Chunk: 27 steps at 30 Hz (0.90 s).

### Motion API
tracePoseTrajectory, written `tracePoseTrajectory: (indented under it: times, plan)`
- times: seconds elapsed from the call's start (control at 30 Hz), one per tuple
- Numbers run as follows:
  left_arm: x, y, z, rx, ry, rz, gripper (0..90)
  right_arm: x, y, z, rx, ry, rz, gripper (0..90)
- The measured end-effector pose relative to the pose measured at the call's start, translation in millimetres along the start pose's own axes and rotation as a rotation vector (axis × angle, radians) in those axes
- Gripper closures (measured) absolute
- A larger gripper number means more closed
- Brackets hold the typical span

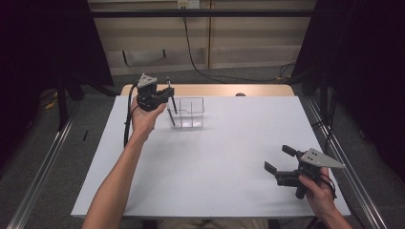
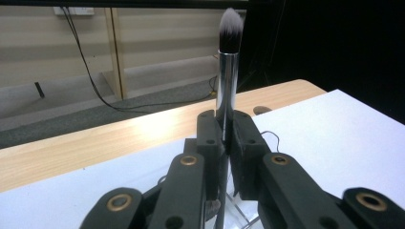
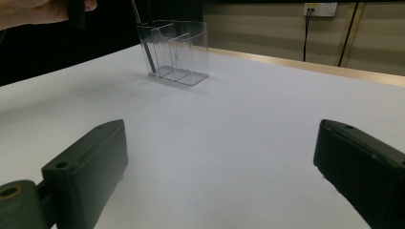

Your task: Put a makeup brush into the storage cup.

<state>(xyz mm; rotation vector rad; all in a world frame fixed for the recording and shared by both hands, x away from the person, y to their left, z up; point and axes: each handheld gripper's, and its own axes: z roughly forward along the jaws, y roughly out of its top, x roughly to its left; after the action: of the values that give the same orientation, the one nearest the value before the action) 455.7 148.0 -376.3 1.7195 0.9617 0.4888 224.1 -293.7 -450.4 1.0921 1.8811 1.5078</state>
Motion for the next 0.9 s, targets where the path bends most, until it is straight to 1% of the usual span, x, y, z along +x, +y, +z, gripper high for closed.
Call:
tracePoseTrajectory:
  times: [0.07,0.13,0.33,0.47,0.63,0.9]
  plan:
    - [-0.2,-1.5,1.0,0.005,0.000,-0.002,83.8,0.1,0.0,0.1,-0.001,0.000,0.004,3.9]
    - [0.4,-2.9,1.6,0.011,0.002,0.003,83.8,0.2,0.0,0.2,-0.001,0.000,0.002,3.9]
    - [1.2,-4.6,1.8,0.012,0.006,0.002,83.8,-0.1,0.0,-0.2,0.001,0.000,0.005,3.9]
    - [1.9,-5.5,2.3,0.009,0.001,-0.001,83.7,0.1,0.0,0.2,0.000,0.001,0.005,3.9]
    - [0.7,-5.2,2.2,0.013,0.000,0.005,83.6,-0.2,0.0,0.2,0.000,-0.001,0.007,3.9]
    - [1.1,-5.0,2.2,0.015,0.001,-0.003,79.6,-0.2,0.0,0.4,-0.001,-0.001,0.005,3.9]
